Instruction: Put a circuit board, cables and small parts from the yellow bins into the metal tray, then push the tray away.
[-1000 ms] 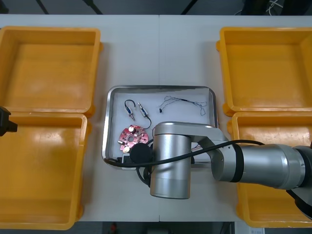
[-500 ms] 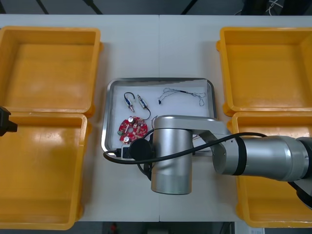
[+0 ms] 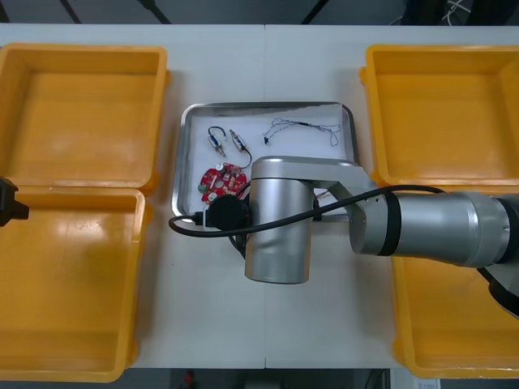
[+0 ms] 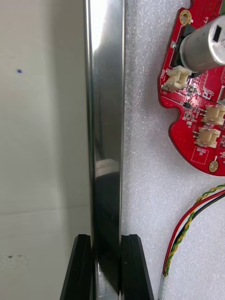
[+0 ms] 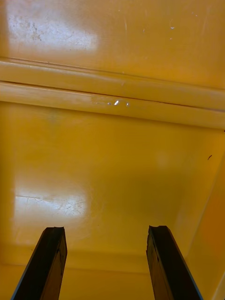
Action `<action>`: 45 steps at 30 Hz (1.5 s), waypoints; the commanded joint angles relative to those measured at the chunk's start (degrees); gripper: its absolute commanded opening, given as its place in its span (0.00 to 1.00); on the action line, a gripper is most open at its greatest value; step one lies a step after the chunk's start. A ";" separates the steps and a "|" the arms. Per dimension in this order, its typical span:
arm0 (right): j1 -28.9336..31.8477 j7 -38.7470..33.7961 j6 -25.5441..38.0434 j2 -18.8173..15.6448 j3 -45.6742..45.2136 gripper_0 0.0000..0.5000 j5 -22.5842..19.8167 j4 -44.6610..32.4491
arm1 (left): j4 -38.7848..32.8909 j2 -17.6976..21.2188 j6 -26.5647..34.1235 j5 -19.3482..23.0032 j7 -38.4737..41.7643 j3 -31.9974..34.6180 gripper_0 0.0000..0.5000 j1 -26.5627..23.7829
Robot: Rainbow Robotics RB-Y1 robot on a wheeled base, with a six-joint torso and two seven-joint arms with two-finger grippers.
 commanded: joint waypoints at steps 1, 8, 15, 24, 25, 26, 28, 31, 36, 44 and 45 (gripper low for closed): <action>-4.55 3.00 -1.41 -0.52 0.60 0.00 0.18 2.30 | -1.10 2.87 -0.06 0.37 -3.96 1.59 1.00 0.62; -7.71 4.59 -4.04 -0.52 0.52 0.00 0.01 6.69 | -1.10 2.87 -0.06 0.37 -3.96 1.59 1.00 0.62; -10.26 6.08 -7.47 -0.52 0.52 0.00 -0.17 11.00 | -1.10 2.87 -0.06 0.37 -3.96 1.59 1.00 0.62; -12.99 7.49 -17.14 -0.61 0.60 0.00 -3.16 19.44 | -1.10 2.87 -0.06 0.37 -3.96 1.59 1.00 0.62; -13.34 7.66 -18.28 -0.61 0.52 0.00 -3.24 20.40 | -1.10 2.87 -0.06 0.37 -3.96 1.59 1.00 0.62; -13.69 7.93 -19.42 -0.52 0.60 0.00 -3.16 21.19 | -1.10 2.87 -0.06 0.37 -3.96 1.59 1.00 0.62; -14.04 8.37 -21.27 -0.61 0.60 0.00 -3.16 22.42 | -1.10 2.87 -0.06 0.37 -3.96 1.59 1.00 0.62; -14.66 8.98 -24.35 -0.61 0.60 0.00 -3.16 24.18 | -1.10 2.87 -0.06 0.37 -3.96 1.59 1.00 0.62; -15.36 10.04 -28.65 -0.61 0.60 0.00 -3.16 27.08 | -1.10 2.87 -0.06 0.37 -3.96 1.59 1.00 0.62; -16.33 11.71 -35.95 -0.61 0.60 0.00 -3.16 32.00 | -1.10 2.87 -0.06 0.37 -3.96 1.59 1.00 0.62; -16.33 11.79 -36.39 -0.61 0.52 0.00 -3.16 32.36 | -1.10 2.87 -0.06 0.37 -3.96 1.59 1.00 0.62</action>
